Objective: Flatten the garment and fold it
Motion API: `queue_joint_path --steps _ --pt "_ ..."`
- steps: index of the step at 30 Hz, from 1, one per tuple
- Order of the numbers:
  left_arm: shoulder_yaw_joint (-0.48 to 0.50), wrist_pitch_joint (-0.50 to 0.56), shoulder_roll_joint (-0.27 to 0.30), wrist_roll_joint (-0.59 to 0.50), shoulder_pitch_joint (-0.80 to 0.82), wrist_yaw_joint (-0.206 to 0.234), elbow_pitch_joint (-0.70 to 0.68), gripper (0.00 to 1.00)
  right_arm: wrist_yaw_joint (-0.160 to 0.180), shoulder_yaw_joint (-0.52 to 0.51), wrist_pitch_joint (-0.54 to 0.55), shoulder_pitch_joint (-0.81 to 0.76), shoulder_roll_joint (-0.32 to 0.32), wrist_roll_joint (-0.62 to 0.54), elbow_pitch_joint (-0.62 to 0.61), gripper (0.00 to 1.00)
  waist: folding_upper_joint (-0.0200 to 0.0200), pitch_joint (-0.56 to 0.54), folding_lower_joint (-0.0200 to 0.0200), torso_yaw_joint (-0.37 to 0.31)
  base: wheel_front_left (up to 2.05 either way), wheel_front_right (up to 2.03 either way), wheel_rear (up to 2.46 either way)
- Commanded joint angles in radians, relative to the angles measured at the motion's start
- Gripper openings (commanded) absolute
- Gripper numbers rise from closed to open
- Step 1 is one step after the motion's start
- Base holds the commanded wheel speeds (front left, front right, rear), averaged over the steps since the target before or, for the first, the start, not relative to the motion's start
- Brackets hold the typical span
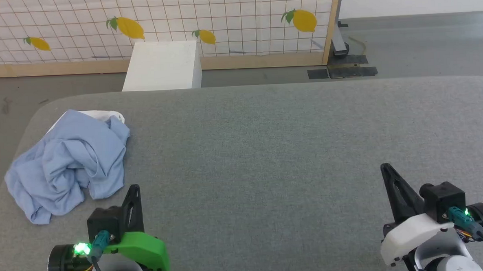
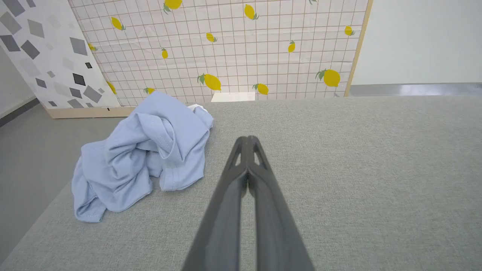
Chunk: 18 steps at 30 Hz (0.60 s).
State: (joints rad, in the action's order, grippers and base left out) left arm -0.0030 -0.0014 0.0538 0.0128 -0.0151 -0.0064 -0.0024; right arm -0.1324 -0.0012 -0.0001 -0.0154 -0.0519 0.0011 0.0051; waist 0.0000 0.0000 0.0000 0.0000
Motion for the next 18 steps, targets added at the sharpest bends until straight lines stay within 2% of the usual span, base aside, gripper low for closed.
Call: queue_joint_path --steps 1,18 --pt "0.003 0.001 -0.004 -0.013 0.015 0.006 0.002 0.00 0.002 0.001 0.000 0.015 0.002 -0.001 -0.005 0.00 0.0000 0.000 0.0000 0.000 0.00 0.00 0.00" --pt "0.003 0.001 -0.004 -0.013 0.015 0.006 0.002 0.00 0.002 0.001 0.000 0.015 0.002 -0.001 -0.005 0.00 0.0000 0.000 0.0000 0.000 0.00 0.00 0.00"
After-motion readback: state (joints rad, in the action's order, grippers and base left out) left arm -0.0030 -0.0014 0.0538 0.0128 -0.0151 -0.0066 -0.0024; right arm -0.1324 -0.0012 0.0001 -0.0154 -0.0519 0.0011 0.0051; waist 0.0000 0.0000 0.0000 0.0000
